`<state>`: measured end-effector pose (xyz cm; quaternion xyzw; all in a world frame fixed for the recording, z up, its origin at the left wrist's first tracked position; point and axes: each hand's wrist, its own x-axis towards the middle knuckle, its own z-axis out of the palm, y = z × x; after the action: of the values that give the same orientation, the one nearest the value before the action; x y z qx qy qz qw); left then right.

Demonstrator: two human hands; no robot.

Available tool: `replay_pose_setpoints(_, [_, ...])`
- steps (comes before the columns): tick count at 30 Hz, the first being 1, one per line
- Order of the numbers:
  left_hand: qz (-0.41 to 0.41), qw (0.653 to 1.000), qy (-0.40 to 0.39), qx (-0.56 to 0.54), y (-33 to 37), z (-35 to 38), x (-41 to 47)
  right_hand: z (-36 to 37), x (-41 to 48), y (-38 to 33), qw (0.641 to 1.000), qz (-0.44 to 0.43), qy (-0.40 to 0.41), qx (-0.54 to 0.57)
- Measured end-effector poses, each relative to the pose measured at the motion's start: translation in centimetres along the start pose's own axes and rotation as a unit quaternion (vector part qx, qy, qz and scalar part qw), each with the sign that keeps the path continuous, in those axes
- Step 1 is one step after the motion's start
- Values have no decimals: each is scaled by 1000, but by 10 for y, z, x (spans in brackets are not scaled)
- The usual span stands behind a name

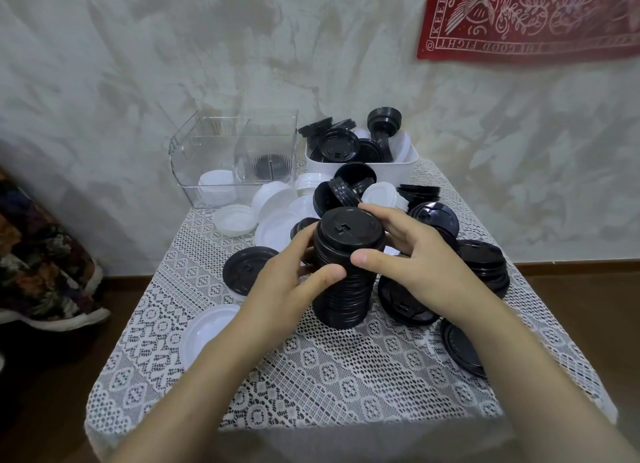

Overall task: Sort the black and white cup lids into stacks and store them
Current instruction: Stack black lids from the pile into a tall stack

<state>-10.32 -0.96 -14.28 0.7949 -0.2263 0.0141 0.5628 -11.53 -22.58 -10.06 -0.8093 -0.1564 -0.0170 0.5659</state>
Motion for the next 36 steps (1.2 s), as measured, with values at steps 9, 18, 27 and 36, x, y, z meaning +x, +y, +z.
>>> replay_pose_setpoints(9, [17, 999, -21, -39, 1, -1, -1, 3, 0, 1, 999, -25, 28, 30])
replay_pose_setpoints(18, [16, 997, -20, -66, -1, -3, 0, 2, 0, 3, 999, -22, 20, 12])
replay_pose_setpoints(27, [9, 997, -11, -75, -2, -2, 0, 2, 4, 2, 999, -26, -4, -36])
replay_pose_setpoints(36, [-8, 999, 27, -36, -6, 1, -1, 10, 1, 5, 997, -6, 34, -66])
